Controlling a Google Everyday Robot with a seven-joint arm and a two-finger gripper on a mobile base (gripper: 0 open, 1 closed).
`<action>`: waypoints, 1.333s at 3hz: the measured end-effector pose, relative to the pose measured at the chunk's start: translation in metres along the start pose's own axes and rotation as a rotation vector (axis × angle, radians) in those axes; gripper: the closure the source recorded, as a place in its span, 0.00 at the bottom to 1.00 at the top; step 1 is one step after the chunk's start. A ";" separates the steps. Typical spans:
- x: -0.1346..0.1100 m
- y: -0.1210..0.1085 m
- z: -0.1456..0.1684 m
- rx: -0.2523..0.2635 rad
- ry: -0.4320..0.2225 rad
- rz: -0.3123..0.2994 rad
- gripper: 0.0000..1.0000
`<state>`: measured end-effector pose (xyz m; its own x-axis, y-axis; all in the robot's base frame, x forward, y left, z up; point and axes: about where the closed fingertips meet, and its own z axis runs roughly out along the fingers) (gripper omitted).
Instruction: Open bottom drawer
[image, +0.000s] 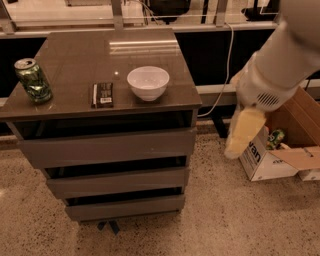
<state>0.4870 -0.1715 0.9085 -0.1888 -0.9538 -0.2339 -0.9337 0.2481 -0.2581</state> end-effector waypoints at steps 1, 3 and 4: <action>0.009 0.016 0.081 -0.047 -0.048 0.043 0.00; 0.001 0.002 0.090 0.010 -0.084 0.046 0.00; -0.002 0.007 0.125 -0.053 -0.088 0.034 0.00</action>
Offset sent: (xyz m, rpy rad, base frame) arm 0.0064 0.0080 -0.0733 0.0583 0.0409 -0.0148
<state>0.5191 -0.1471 0.7900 -0.1958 -0.9257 -0.3235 -0.9425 0.2688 -0.1988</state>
